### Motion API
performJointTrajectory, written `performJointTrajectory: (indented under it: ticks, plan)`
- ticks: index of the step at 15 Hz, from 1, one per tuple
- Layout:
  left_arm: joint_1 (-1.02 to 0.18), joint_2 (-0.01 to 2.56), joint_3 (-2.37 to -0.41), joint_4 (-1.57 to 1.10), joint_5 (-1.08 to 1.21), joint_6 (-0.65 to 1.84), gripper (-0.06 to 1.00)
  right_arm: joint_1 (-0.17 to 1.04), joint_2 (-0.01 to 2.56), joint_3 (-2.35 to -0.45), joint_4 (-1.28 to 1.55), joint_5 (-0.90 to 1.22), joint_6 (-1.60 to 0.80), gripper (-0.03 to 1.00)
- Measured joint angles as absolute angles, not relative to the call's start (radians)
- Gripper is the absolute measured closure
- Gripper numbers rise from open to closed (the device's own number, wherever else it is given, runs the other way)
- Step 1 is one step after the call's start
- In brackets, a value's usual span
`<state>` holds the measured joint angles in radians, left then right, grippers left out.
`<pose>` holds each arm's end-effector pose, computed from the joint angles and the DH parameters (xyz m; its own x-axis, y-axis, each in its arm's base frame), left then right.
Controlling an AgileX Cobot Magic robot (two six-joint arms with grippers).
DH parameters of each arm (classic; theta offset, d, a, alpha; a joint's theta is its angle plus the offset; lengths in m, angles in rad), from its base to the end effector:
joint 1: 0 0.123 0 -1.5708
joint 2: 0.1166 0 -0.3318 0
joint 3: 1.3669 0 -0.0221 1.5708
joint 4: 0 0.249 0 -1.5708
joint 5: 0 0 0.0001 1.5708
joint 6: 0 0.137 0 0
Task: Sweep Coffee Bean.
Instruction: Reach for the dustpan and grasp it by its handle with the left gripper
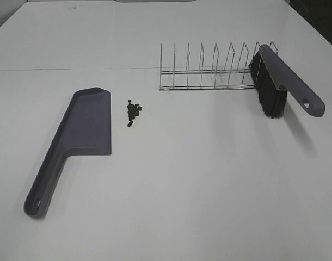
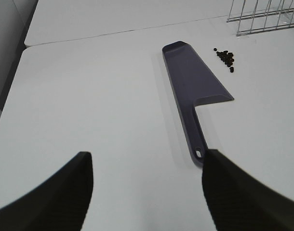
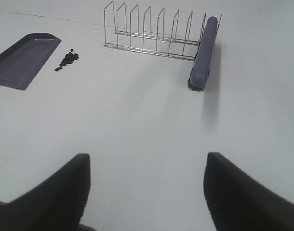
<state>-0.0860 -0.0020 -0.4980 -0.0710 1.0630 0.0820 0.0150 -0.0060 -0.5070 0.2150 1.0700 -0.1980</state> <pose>-0.0137 -0.0073 0.2547 -0.4481 0.0861 -0.8898 0.1621 0.9867 0.0139 -0.0166 0.0254 0.2587 -0.4248 -0.0981 -0.9000 -0.2231 0.9748 -0.0010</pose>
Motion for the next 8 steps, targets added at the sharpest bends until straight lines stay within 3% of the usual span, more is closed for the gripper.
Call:
performJointTrajectory:
  ticks: [8]
  plan:
    - [-0.086, -0.002, -0.498, -0.071, 1.063, 0.082, 0.35, 0.015, -0.006, -0.507, 0.215, 1.07, -0.198, 0.41]
